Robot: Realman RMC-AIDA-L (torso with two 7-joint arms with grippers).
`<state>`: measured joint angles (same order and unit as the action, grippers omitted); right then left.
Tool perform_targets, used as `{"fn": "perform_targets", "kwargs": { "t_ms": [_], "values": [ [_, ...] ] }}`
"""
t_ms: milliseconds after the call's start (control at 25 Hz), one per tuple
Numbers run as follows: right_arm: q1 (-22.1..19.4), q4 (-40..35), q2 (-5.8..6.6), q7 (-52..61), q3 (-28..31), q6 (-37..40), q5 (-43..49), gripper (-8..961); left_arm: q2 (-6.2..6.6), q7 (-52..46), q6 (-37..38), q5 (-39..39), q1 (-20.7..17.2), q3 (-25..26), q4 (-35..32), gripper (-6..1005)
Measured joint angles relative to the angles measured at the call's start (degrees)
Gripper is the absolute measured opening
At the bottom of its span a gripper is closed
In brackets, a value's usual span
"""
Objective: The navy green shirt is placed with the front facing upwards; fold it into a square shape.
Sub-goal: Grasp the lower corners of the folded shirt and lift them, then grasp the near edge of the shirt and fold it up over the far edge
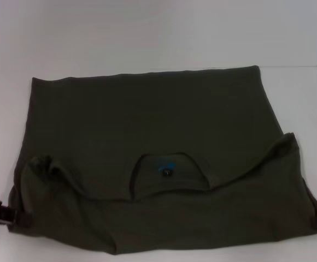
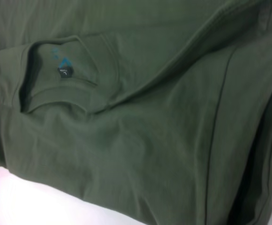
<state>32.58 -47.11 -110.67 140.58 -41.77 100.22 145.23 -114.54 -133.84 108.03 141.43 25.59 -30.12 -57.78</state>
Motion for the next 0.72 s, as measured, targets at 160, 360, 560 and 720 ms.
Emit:
{"fn": "perform_targets", "kwargs": {
  "t_ms": [160, 360, 560, 720],
  "values": [
    [-0.9, 0.0, -0.26, 0.0, 0.4, 1.6, 0.0, 75, 0.09, 0.1, 0.8, 3.2, -0.4, 0.6, -0.1, 36],
    [-1.5, -0.2, -0.34, 0.0, 0.9, 2.0, -0.2, 82, 0.21, 0.8, 1.0, 3.8, -0.3, 1.8, -0.1, 36],
    [0.9, -0.3, 0.04, -1.1, 7.1, -1.3, -1.9, 89, 1.4, 0.5, -1.9, 3.5, 3.2, 5.4, 1.0, 37],
    [3.6, 0.5, -0.14, -1.1, 11.0, -9.6, -6.8, 95, 2.12, -4.6, -11.1, 3.9, 7.2, 5.0, 3.4, 37]
  ]
}}
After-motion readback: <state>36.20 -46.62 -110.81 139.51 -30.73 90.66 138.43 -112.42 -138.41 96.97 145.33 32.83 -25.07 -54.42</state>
